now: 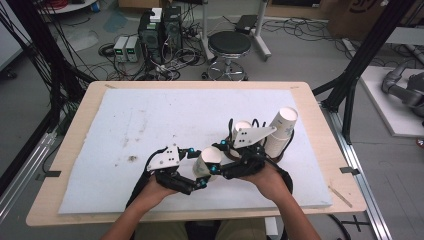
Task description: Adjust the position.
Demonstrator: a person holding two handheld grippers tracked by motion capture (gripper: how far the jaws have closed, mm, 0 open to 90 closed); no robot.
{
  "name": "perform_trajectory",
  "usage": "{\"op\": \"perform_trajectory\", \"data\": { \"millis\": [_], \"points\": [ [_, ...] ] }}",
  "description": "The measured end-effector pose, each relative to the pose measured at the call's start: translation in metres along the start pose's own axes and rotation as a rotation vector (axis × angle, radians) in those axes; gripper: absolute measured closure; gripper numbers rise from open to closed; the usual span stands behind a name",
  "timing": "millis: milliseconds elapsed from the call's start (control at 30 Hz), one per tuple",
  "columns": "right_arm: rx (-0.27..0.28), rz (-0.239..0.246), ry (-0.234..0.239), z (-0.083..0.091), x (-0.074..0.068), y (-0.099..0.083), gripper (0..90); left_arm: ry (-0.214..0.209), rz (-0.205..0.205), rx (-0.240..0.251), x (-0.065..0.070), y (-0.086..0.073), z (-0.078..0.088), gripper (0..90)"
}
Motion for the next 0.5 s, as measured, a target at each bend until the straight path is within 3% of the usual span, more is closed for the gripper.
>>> {"op": "perform_trajectory", "data": {
  "millis": [400, 467, 500],
  "points": [
    [-0.008, -0.024, 0.020, -0.0026, 0.0014, -0.0022, 37.5, -0.035, -0.029, -0.021, 0.0008, -0.0008, 0.0005, 29.9],
    [-0.003, -0.039, 0.021, -0.0031, 0.0034, -0.0034, 34.3, -0.033, -0.030, -0.027, 0.0006, -0.0008, 0.0013, 31.4],
    [0.006, -0.043, 0.010, -0.0029, 0.0038, -0.0041, 27.4, -0.034, -0.030, -0.036, 0.0001, -0.0006, 0.0021, 32.0]
  ]
}}
Point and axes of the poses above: each handheld gripper's, and its own axes: z roughly backward along the jaws, y roughly out of its top, x roughly to its right, the point moved 2 cm from there along -z, roughly forward along the jaws, and after that the axes turned 14 degrees about -z, right-handed, at the moved point
